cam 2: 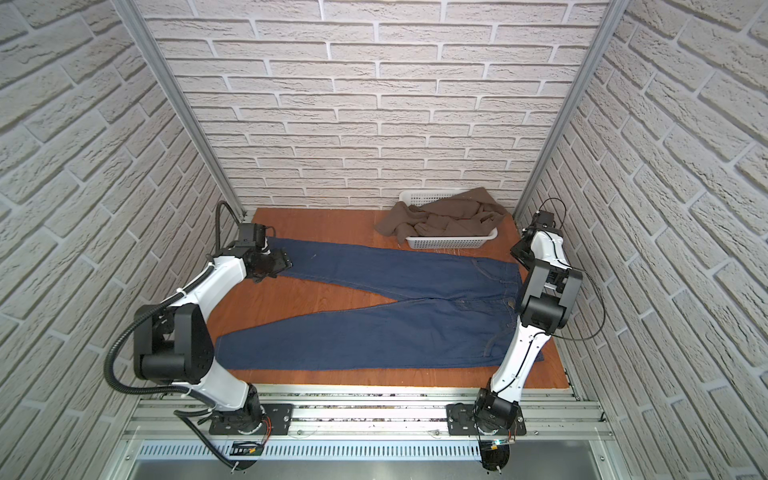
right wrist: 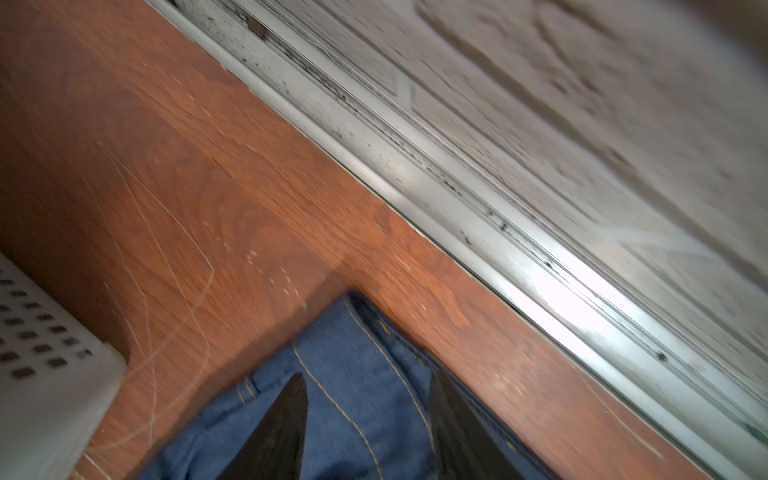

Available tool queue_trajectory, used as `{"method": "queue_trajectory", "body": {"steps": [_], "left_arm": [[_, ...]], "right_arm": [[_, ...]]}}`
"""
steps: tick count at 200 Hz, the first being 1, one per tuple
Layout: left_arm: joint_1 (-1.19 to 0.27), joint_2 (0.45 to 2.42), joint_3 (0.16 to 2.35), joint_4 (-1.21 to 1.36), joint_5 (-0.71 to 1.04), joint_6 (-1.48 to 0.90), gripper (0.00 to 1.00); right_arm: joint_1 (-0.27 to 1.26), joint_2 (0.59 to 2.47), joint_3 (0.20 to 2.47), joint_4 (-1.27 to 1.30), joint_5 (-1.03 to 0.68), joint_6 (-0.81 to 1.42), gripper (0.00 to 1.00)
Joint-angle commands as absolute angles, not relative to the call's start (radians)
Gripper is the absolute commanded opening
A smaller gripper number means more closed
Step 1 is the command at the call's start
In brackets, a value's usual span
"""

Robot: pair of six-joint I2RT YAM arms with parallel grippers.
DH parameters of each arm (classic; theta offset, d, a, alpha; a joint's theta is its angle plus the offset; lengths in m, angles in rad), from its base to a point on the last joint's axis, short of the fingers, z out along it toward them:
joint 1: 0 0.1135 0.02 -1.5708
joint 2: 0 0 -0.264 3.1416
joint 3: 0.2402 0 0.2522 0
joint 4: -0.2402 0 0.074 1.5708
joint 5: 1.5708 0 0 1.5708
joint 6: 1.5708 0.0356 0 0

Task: Fold and stack the trousers
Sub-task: 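Move the left gripper to the farther leg hem while right reaches the far waistband corner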

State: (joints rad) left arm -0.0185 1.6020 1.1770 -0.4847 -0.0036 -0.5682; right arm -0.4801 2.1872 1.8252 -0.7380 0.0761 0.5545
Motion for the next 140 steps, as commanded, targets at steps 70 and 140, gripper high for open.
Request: {"method": "queue_trajectory", "body": {"steps": [70,140], "left_arm": [[-0.024,1.607,1.211,-0.5,-0.032,-0.555,0.85],[-0.023,1.596,1.214,-0.511,-0.046,-0.545,0.85]], "right_arm": [[-0.463,2.315,1.912,-0.739,0.011,0.574,0.46],[-0.457,2.321,1.898,-0.714,-0.043,0.584,0.21]]}}
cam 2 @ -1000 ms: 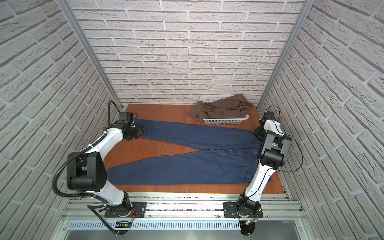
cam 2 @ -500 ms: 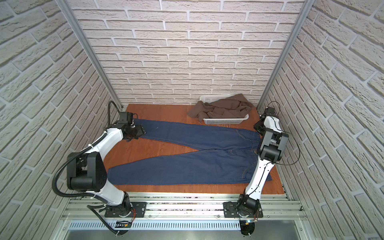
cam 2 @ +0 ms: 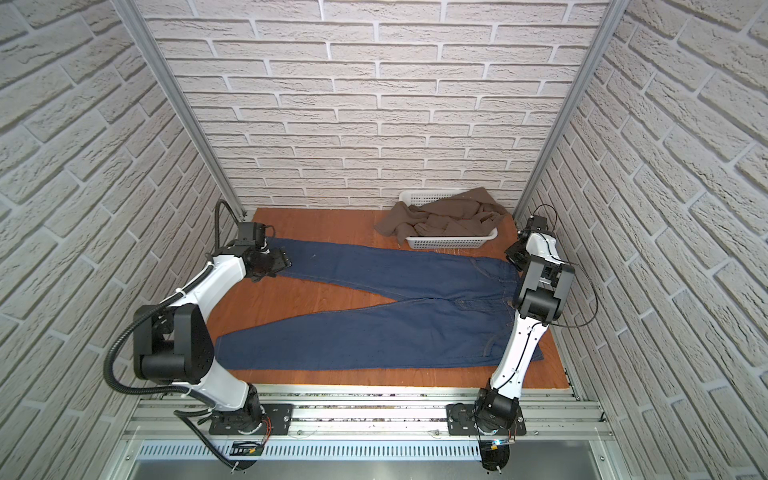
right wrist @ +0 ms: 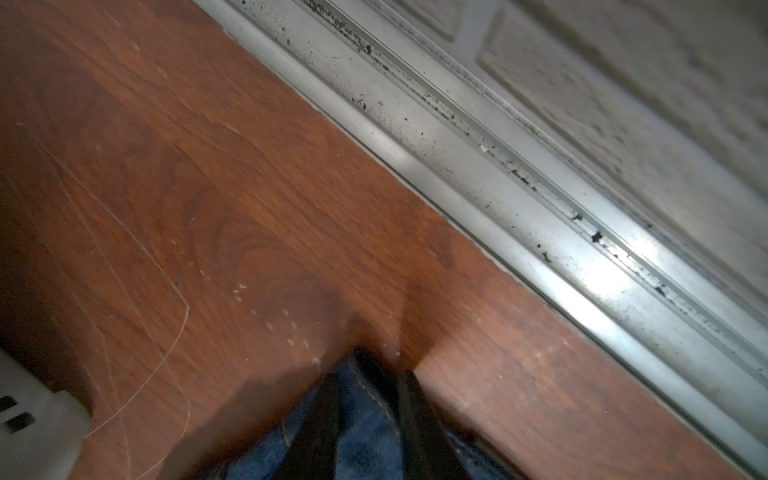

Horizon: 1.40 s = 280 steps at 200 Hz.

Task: Fold and stack the trousers
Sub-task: 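Move the left gripper to the farther leg hem while right reaches the far waistband corner, then grasp the farther leg hem with left while right grasps the waistband corner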

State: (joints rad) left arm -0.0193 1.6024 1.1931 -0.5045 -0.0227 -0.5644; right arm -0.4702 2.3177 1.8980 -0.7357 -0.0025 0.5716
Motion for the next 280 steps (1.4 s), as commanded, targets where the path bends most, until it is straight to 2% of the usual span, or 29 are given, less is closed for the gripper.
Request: {"method": "queue_trajectory", "body": {"steps": [1,42,77,131,181,232,280], "left_arm": [[-0.023,1.597,1.215,-0.511,-0.046,-0.545,0.85],[-0.021,1.594,1.21,-0.513,-0.047,-0.545,0.85],[-0.01,1.575,1.214,-0.521,-0.049,-0.544,0.85],[0.037,1.559,1.246,-0.544,-0.024,-0.546,0.85],[0.081,1.59,1.317,-0.549,0.027,-0.561,0.85],[0.137,1.725,1.467,-0.564,0.08,-0.571,0.84],[0.16,1.992,1.696,-0.615,0.114,-0.563,0.84]], "right_arm": [[-0.456,2.321,1.899,-0.714,-0.044,0.583,0.2],[-0.454,2.263,1.85,-0.685,-0.043,0.59,0.06],[-0.451,2.131,1.75,-0.637,-0.026,0.605,0.06],[-0.451,1.814,1.533,-0.543,-0.026,0.627,0.05],[-0.456,1.718,1.474,-0.572,-0.069,0.603,0.05],[-0.457,1.647,1.365,-0.54,-0.103,0.625,0.05],[-0.456,1.646,1.329,-0.523,-0.135,0.644,0.05]]}}
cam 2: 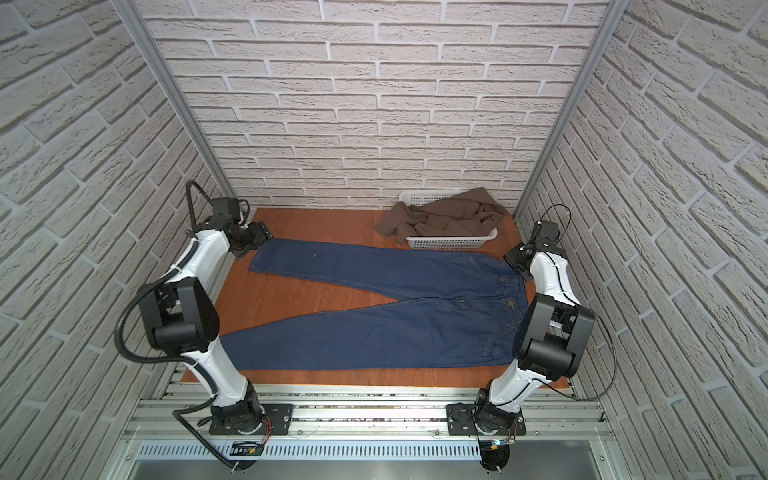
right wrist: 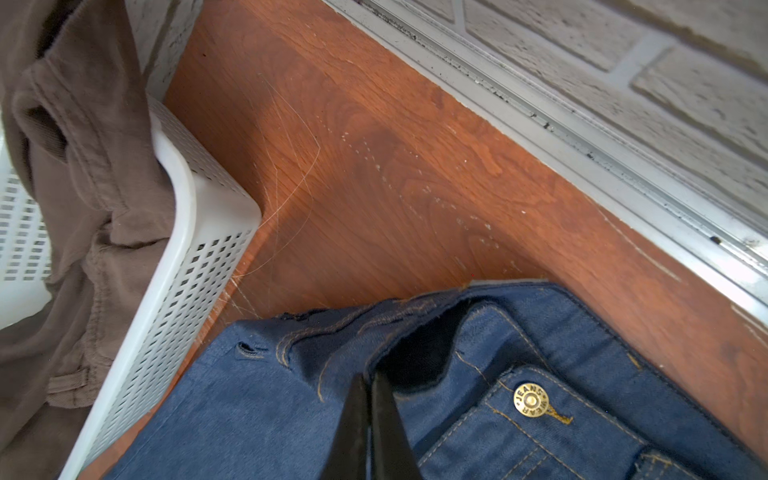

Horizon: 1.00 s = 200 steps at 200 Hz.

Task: Fold and stack the trousers
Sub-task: 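Grasp the farther leg hem with left while right grasps the waistband corner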

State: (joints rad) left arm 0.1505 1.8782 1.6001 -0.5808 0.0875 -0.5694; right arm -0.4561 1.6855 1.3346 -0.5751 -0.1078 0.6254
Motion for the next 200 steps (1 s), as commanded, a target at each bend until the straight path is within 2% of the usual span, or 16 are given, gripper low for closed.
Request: {"method": "queue_trajectory", "body": {"steps": [1,107,156,200], "left_arm": [[0.16,1.997,1.703,-0.616,0.114,-0.561,0.84],[0.17,2.534,2.355,-0.811,0.026,-0.469,0.78],[0.174,2.676,2.54,-0.845,0.009,-0.457,0.73],[0.174,2.732,2.591,-0.893,-0.004,-0.447,0.62]], "right_arm": [[-0.456,1.647,1.328,-0.522,-0.135,0.645,0.05],[-0.408,1.679,1.312,-0.497,-0.158,0.657,0.05],[-0.398,1.687,1.307,-0.501,-0.16,0.651,0.05],[-0.395,1.683,1.305,-0.503,-0.155,0.65,0.05]]}}
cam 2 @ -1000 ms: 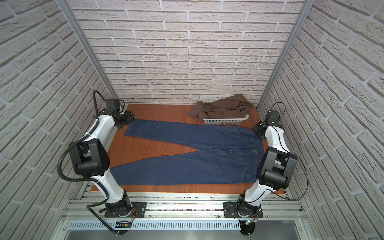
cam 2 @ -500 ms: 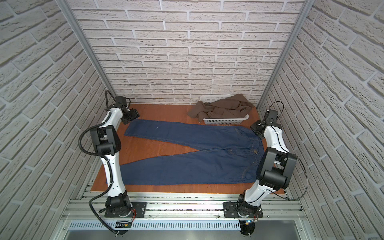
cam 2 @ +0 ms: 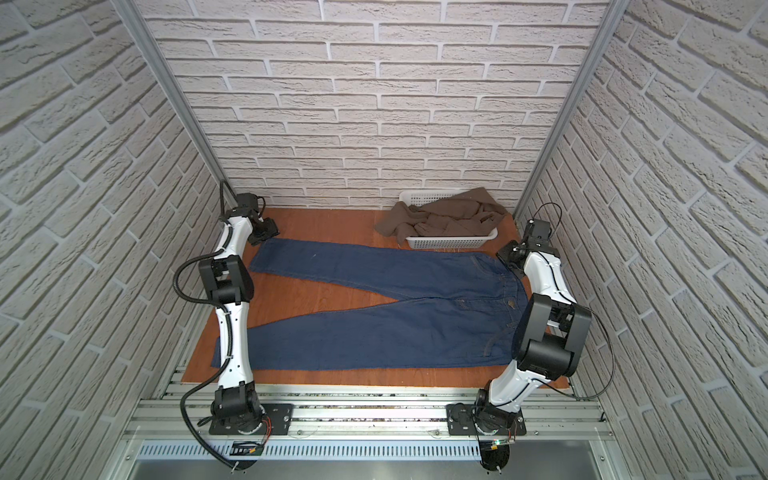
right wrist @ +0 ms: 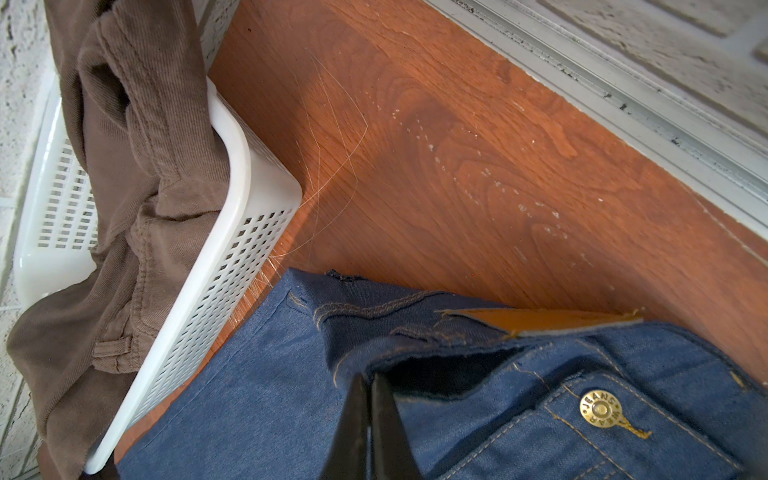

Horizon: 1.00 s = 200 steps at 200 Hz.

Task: Fold and stack the trousers
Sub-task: 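Grasp the farther leg hem with left while right grasps the waistband corner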

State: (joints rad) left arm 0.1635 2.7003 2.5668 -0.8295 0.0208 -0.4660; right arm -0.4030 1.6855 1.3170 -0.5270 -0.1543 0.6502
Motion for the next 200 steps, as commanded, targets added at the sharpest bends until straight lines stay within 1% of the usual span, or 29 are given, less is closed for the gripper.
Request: {"method": "queue_trajectory", "body": {"steps": [1,43,68,101,130,200], "left_arm": [[0.174,2.732,2.592,-0.895,-0.005,-0.448,0.61],[0.173,2.743,2.592,-0.959,-0.072,-0.428,0.42],[0.175,2.74,2.592,-0.99,-0.115,-0.421,0.28],[0.176,2.727,2.59,-0.994,-0.122,-0.414,0.14],[0.178,2.691,2.571,-0.948,-0.118,-0.411,0.01],[0.205,2.536,2.495,-0.82,-0.12,-0.429,0.0]], "right_arm": [[-0.394,1.683,1.305,-0.503,-0.156,0.65,0.05],[-0.395,1.67,1.308,-0.506,-0.156,0.653,0.05],[-0.395,1.662,1.308,-0.511,-0.151,0.65,0.05],[-0.395,1.651,1.305,-0.518,-0.15,0.647,0.05],[-0.396,1.638,1.298,-0.52,-0.148,0.65,0.05],[-0.443,1.599,1.312,-0.521,-0.166,0.683,0.05]]}}
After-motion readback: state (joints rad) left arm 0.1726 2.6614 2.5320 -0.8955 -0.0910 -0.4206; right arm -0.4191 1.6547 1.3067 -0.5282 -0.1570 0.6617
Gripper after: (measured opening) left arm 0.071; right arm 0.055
